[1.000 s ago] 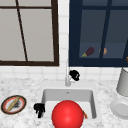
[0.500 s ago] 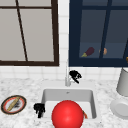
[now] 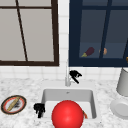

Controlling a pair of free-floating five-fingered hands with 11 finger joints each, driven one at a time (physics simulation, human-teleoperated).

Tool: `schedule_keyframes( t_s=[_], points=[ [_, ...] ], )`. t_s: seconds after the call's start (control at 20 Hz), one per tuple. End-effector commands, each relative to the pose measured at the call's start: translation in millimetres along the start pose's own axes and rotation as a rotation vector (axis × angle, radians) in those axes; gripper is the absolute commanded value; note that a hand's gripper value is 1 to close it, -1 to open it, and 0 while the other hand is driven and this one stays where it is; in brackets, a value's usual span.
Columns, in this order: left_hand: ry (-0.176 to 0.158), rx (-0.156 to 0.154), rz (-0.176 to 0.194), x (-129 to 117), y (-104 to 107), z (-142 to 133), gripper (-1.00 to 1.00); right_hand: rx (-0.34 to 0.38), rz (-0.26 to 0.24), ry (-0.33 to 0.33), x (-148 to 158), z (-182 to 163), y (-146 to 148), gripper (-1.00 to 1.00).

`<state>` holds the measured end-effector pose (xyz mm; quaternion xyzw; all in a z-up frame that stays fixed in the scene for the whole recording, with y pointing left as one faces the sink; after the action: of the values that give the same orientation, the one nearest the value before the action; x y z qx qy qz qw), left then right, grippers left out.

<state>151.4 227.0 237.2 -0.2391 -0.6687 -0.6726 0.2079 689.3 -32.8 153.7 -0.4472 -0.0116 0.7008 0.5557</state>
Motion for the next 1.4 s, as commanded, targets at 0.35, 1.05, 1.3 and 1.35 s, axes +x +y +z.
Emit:
schedule_keyframes(
  t_s=[0.35, 1.05, 1.3, 1.35],
  points=[
    [0.0, 0.0, 0.0, 0, 0, 0, 0.0, 0.034, -0.041, -0.158, -36, 27, -25, -1.0],
    [0.0, 0.0, 0.0, 0, 0, 0, 0.0, -0.006, -0.071, -0.252, -40, -6, -7, 1.0],
    [0.0, 0.0, 0.0, 0, 0, 0, 0.0, 0.048, -0.104, -0.261, -43, -1, 1, 1.0],
    [0.0, 0.0, 0.0, 0, 0, 0, 0.0, 0.053, -0.107, -0.263, -43, -1, 2, 1.0]
  ],
)
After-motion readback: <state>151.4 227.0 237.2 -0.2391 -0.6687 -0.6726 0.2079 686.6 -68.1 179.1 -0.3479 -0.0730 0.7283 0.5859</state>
